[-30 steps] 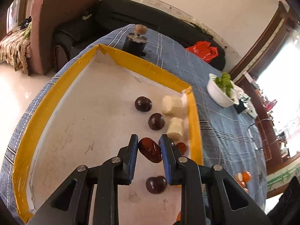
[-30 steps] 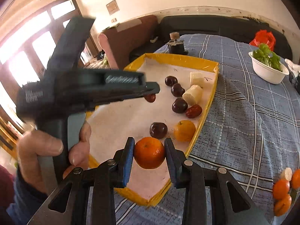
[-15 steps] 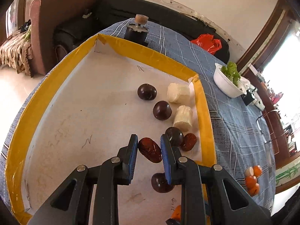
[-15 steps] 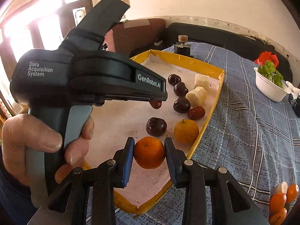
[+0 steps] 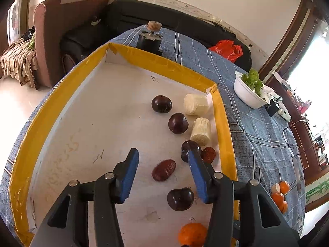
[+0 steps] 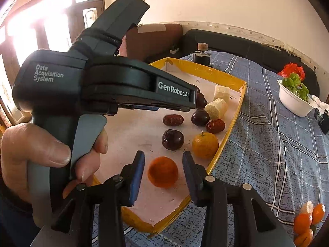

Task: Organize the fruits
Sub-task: 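Open the left tool to release the date while the right tool releases the tangerine, then grasp a tangerine with the left tool while the right tool moves to another tangerine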

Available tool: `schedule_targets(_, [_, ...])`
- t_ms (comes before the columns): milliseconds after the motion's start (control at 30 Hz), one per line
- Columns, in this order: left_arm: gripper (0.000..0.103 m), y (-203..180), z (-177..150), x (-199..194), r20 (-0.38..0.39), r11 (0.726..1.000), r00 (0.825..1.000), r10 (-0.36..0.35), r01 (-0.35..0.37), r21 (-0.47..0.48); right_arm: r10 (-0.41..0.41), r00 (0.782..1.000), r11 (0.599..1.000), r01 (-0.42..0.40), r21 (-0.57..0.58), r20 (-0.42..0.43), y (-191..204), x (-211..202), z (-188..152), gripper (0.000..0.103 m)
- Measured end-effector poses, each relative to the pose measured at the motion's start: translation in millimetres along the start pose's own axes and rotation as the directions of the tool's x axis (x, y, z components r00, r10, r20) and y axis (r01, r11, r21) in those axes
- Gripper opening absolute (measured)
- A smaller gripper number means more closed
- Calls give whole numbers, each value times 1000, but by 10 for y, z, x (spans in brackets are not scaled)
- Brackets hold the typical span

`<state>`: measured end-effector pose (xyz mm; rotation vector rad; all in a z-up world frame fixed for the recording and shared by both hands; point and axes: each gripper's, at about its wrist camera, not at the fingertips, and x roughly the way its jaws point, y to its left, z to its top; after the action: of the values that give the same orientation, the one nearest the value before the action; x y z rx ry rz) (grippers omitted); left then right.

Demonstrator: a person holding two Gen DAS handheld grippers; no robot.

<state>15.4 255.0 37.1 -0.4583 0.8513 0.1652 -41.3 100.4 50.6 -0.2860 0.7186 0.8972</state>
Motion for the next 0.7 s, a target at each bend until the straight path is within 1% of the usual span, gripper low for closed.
schedule_targets(67, [50,0,-2,-27,17,1000,1000,-3,3,1,-5,1000,1000,5,-1,21,-2,-42,2,53])
schedule_targets(233, [53,14,8,-144,84,1000,996,-18,18,-3,0,998,1000,-1,21,57,-54,-147,27,53])
schedule_targets(300, [56,31,6,-211,110,1000,994,-25,26,-10,-2,998,999,-1,52,64,-113,-213,51,53])
schedule_targets(400, [57,59,-31,-327,141,999,989,-42,46,-26,11,998,995,-18,94,66,-201,-340,77,53])
schedule_targets(567, [58,10,-138,-498,181,998,982,-59,61,-9,0,996,991,-12,132,94,-325,-603,33,53])
schedule_targets(700, [58,-128,-232,-586,184,997,980,-79,76,24,5,993,981,-28,193,116,-517,-827,-50,53])
